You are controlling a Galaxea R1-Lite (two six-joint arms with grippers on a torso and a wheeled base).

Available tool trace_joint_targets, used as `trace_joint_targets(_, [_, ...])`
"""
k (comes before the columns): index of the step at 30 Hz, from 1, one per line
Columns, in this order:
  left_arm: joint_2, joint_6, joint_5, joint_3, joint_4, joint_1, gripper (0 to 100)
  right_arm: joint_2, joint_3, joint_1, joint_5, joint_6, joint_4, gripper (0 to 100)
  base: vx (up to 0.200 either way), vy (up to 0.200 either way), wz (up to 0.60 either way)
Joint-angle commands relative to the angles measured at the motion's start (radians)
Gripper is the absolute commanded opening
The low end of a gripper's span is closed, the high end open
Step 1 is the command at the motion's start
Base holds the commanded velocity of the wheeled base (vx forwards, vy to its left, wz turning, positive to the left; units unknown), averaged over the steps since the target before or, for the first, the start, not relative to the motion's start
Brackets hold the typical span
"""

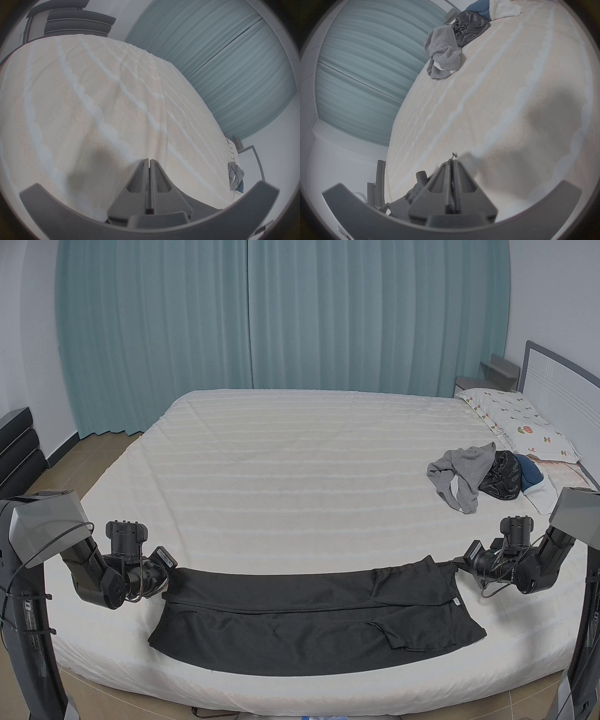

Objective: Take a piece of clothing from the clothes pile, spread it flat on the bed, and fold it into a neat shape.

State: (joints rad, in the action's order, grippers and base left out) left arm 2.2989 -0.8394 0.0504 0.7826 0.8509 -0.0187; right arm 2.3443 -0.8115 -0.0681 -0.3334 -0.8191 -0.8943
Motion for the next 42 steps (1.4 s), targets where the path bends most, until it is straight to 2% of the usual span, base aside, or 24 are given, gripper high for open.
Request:
trace_joint_targets(1, [-0.003, -0.003, 0.005, -0.005, -0.001, 0.000, 0, 0.000, 0.002, -0.001, -0.001, 0.000, -0.002, 100, 0.000, 0.000, 0.00])
trace_joint_targets(2, [-0.003, -0.003, 0.005, -0.005, -0.001, -0.001, 0, -0.003, 0.005, -0.001, -0.001, 0.000, -0.003, 100, 0.000, 0.000, 0.00])
trace_joint_targets(3, [-0.003, -0.001, 0.003, -0.005, 0.001, -0.001, 100, -0.008, 0.008, -0.002, -0.003, -0.003, -0.009, 100, 0.000, 0.000, 0.00])
trace_joint_targets(9, [-0.009, -0.001, 0.003, -0.008, 0.002, 0.000, 100, -0.033, 0.040, -0.013, -0.003, -0.032, -0.035, 100, 0.000, 0.000, 0.00])
trace_joint_targets(21, [-0.084, -0.001, 0.014, -0.057, 0.010, 0.023, 100, -0.054, 0.074, -0.019, -0.007, -0.037, -0.035, 100, 0.000, 0.000, 0.00])
trace_joint_targets(27, [-0.087, -0.001, 0.014, -0.066, 0.005, 0.022, 100, -0.068, 0.092, -0.021, -0.010, -0.040, -0.037, 100, -0.200, 0.000, 0.00])
trace_joint_targets(42, [-0.113, -0.001, 0.017, -0.111, 0.011, 0.016, 100, -0.068, 0.097, -0.021, -0.010, -0.040, -0.037, 100, 0.000, 0.000, 0.00])
